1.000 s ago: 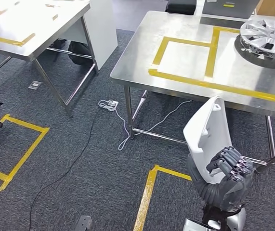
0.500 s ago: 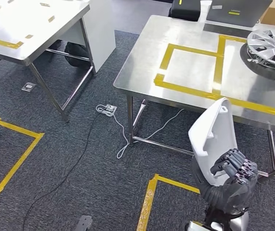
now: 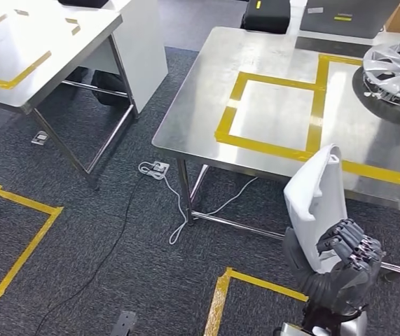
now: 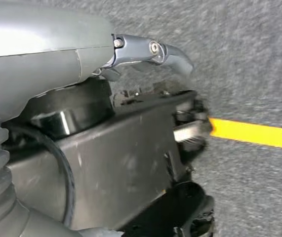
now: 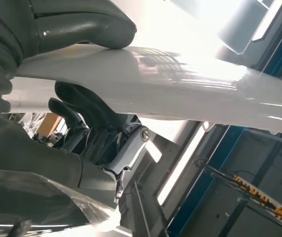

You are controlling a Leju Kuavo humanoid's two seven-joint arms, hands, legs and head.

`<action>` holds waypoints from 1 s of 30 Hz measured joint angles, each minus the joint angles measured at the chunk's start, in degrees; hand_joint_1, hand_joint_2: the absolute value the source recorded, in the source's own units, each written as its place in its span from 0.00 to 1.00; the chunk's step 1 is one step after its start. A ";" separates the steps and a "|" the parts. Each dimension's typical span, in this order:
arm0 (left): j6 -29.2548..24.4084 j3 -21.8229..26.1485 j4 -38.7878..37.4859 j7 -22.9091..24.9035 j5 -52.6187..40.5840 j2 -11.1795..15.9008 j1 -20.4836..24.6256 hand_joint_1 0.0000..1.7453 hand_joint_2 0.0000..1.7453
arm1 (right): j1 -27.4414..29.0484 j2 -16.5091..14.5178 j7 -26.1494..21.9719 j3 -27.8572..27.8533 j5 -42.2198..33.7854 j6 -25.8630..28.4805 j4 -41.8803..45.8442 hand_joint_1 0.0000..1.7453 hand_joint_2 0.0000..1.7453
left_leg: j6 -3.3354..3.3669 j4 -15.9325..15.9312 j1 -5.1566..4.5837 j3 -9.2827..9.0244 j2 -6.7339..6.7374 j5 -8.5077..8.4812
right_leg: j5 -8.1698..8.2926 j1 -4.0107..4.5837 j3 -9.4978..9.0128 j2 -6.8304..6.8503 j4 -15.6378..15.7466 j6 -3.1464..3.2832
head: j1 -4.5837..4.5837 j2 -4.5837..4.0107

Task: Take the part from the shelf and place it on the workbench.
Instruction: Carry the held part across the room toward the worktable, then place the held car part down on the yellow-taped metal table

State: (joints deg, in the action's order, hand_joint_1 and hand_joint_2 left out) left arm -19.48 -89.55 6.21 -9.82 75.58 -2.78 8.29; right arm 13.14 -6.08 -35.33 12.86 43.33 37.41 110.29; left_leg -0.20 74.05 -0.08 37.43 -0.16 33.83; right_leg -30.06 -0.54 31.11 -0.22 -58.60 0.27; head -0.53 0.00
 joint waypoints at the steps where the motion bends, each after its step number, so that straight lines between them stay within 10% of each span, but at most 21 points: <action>1: -0.02 0.00 0.00 -0.01 0.00 0.03 0.00 0.00 1.00 | 0.02 0.00 0.01 -0.04 -0.02 0.00 0.00 1.00 1.00 | 0.01 1.19 0.00 1.62 0.00 1.47 | -0.63 0.01 -0.85 -0.13 0.07 0.03 | 0.01 0.00; 3: -0.03 0.00 0.00 -0.02 0.00 0.08 -0.01 0.00 1.00 | 0.03 0.00 0.02 -0.11 -0.01 0.01 0.00 1.00 1.00 | 0.39 -0.58 -0.15 2.88 -0.01 1.59 | -2.07 0.05 -2.77 -0.43 0.12 0.00 | 0.01 0.00; 7: 0.01 -0.01 0.00 -0.02 -0.01 0.28 -0.26 0.00 1.00 | 0.08 0.00 0.09 -0.18 0.15 -0.02 -0.03 1.00 1.00 | 2.21 -11.42 -1.33 1.49 -0.34 -8.17 | -4.93 0.18 -5.58 -0.85 0.42 -0.51 | 0.02 0.00; 11: 0.04 -0.02 0.00 0.01 -0.02 0.29 -0.33 0.00 1.00 | 0.07 0.00 0.05 -0.23 0.21 0.00 0.07 1.00 1.00 | 3.10 -14.22 -1.32 -0.75 -0.57 -8.51 | -4.75 0.32 -6.90 -0.78 -0.65 -1.76 | 0.10 0.00; 16: 0.08 -0.01 0.00 0.01 -0.02 -0.01 -0.21 0.00 1.00 | 0.03 0.00 0.03 -0.25 0.20 0.01 0.13 1.00 1.00 | 3.49 -15.40 -0.73 -3.21 -0.43 -7.60 | -6.29 0.23 1.46 -0.35 -12.17 -2.63 | -0.47 0.02; 21: 0.08 0.00 0.00 0.01 -0.02 -0.03 -0.26 0.00 1.00 | 0.11 0.01 0.04 -0.27 0.21 0.00 0.13 1.00 1.00 | 3.45 -15.40 -0.65 -3.80 -0.42 -7.02 | -8.71 0.10 3.57 -0.33 -13.62 -2.92 | -0.56 0.02; 25: -0.06 -0.01 0.00 0.09 -0.34 0.00 -0.32 0.00 1.00 | 0.46 0.02 -0.01 -0.33 0.22 0.00 0.11 1.00 1.00 | 1.73 -15.08 -0.46 -8.48 -0.40 -2.48 | 2.54 -0.55 6.45 0.75 -2.32 -2.86 | -0.69 0.01; 30: -0.14 -0.02 0.00 0.20 -0.71 -0.05 -0.04 0.00 1.00 | 0.57 0.02 -0.18 -0.62 0.14 0.01 0.40 1.00 1.00 | 0.30 -10.63 -0.42 -6.91 -0.19 -0.57 | 3.09 -0.85 4.85 0.42 -1.66 -0.83 | -0.61 0.01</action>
State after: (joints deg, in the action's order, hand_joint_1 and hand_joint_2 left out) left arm -19.62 -89.57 6.21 -9.62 74.87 -2.83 8.25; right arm 13.71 -6.05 -35.51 12.23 43.47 37.42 110.69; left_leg 0.09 63.42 -0.50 30.52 -0.34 33.26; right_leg -26.97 -1.39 35.96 0.20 -60.26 -0.56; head -1.14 0.01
